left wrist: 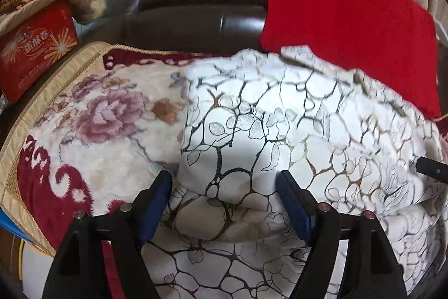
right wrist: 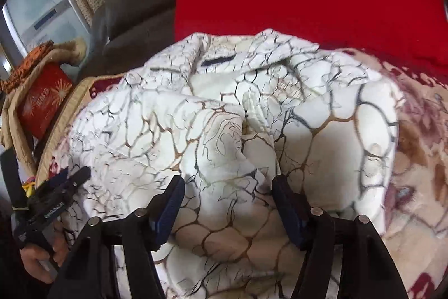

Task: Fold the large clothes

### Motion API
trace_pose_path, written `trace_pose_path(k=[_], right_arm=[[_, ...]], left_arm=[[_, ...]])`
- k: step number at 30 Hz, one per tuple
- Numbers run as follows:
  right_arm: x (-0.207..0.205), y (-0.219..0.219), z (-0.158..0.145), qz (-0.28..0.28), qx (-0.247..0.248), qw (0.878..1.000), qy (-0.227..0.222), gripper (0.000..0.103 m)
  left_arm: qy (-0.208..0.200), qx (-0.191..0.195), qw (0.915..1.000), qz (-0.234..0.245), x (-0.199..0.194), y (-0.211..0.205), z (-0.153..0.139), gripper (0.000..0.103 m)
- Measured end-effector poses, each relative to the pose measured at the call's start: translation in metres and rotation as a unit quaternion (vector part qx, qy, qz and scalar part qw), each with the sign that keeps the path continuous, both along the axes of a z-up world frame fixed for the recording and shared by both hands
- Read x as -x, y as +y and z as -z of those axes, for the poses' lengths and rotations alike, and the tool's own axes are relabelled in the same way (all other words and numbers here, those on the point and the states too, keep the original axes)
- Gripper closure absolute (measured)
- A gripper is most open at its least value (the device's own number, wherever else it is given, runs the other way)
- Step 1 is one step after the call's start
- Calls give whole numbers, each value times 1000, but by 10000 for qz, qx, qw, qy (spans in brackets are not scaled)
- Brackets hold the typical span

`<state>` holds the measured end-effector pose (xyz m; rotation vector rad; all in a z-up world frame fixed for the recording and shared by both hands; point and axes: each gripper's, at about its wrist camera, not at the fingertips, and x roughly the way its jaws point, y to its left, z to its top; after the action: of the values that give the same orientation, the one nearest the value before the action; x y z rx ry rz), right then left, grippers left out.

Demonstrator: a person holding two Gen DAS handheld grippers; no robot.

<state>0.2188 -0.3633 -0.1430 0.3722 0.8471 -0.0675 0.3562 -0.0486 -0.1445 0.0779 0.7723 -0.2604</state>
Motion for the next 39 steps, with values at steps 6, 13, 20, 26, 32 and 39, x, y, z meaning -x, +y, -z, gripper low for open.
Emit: trace_pose_path(k=[6, 13, 20, 26, 32, 39], right_arm=[[28, -3, -33, -67, -241, 9969, -752, 35], [17, 12, 7, -286, -391, 9988, -27, 35], [21, 13, -19, -319, -236, 9979, -515, 35], [-15, -1, -29, -201, -641, 9956, -646, 35], [-55, -22, 17, 55, -1448, 9894, 132, 35], [-11, -13, -20, -120, -763, 9960, -452, 36]], left_arm=[[-246, 82, 9997, -6, 4, 2, -10, 25], [253, -28, 9996, 82, -4, -1, 7, 23], [-216, 168, 9996, -27, 5, 4, -11, 23], [99, 99, 9999, -58, -9, -3, -1, 23], [350, -108, 9993, -117, -17, -6, 12, 17], [-154, 37, 9999, -45, -1, -7, -6, 17]])
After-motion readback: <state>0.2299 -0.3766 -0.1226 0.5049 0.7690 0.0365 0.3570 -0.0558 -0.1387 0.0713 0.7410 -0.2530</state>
